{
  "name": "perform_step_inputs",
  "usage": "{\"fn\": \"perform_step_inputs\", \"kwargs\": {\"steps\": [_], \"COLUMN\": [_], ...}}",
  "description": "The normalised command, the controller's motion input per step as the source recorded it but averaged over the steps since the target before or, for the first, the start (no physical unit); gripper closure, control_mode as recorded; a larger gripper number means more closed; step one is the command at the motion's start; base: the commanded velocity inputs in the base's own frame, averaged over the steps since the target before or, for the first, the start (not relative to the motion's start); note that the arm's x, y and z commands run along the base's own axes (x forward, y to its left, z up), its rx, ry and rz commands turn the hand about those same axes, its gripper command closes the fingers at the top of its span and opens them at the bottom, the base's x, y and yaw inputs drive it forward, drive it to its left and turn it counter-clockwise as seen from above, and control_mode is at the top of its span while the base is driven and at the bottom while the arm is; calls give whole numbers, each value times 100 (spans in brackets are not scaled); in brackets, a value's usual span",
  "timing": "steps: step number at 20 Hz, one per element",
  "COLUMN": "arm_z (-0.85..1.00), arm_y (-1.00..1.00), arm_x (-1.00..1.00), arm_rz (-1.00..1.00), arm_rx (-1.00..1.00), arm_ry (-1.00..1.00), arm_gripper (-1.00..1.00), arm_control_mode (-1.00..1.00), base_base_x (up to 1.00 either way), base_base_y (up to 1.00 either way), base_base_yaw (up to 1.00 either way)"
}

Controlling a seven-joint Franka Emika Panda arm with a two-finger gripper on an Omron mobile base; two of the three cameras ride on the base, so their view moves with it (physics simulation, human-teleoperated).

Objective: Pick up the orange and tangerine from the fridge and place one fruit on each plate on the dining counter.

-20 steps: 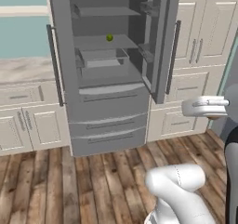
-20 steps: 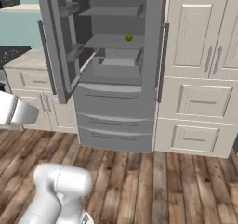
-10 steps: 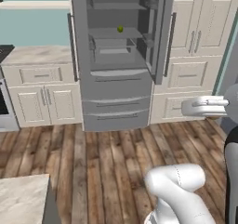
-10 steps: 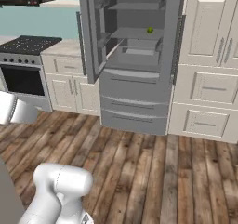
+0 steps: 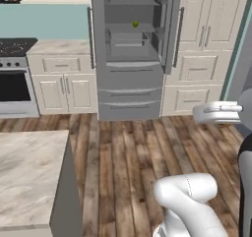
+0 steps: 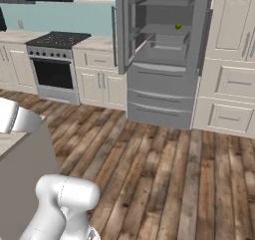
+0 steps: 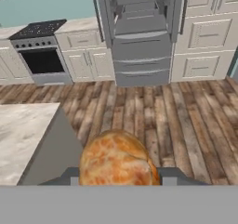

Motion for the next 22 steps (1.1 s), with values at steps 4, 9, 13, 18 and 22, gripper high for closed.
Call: {"fn": "perform_step_inputs", "kwargs": {"steps": [4,9,13,18,22], "arm_z": [0,0,0,0,0], "arm_y": [0,0,0,0,0], "arm_x": [0,0,0,0,0], "arm_rz": [0,0,0,0,0], "arm_rx": [0,0,0,0,0], "arm_ry": [0,0,0,0,0], "arm_gripper": [100,100,100,100,100], "arm_control_mode": [100,100,100,100,100], "base_base_x": [-100,-88,-15,0,0], "base_base_y": [10,47,100,100,100], "base_base_yaw": [12,6,-1,-10,-10]}}
